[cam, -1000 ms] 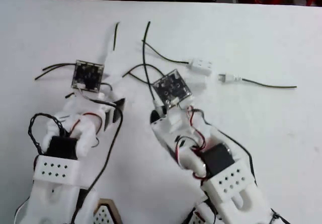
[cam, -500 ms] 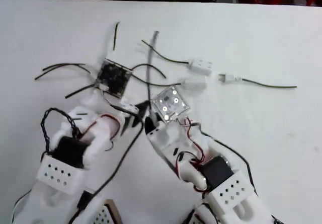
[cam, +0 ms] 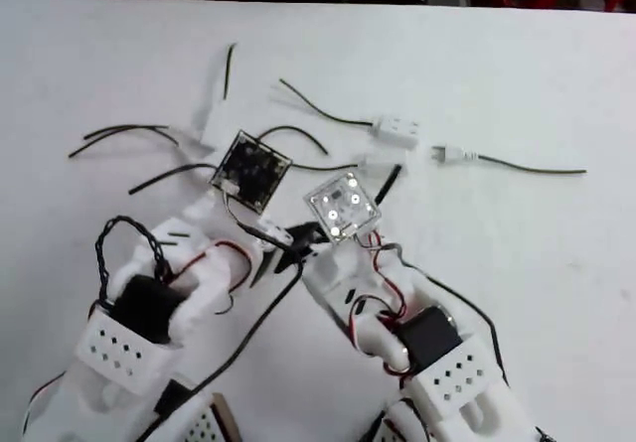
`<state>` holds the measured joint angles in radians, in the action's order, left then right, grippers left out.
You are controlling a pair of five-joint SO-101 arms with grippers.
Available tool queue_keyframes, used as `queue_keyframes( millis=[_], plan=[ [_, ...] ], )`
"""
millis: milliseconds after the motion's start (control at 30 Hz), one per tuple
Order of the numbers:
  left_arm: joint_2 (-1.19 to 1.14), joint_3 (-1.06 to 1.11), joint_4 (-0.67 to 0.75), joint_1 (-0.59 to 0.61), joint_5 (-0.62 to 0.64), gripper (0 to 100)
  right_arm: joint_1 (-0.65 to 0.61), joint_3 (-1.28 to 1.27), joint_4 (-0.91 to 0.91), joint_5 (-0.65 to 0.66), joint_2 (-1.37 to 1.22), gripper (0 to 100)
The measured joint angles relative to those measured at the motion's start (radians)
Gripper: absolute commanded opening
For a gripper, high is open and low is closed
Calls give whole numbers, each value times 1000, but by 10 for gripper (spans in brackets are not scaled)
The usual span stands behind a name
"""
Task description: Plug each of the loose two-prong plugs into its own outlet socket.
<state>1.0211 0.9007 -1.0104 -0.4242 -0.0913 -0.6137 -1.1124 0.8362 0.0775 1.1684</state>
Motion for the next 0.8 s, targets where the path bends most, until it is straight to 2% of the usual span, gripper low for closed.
queue_keyframes(
  millis=[200,400,567,800],
  plan=[
    [-2,5,14,89,-41,278,252,2,-107,-100,2,17],
    [-2,121,203,101,-153,278,502,-14,-244,-273,2,17],
    [-26,163,339,41,-215,278,618,-83,-377,-345,0,17],
    [-377,-2,384,-23,-229,278,738,-101,-453,-422,2,17]
  ],
)
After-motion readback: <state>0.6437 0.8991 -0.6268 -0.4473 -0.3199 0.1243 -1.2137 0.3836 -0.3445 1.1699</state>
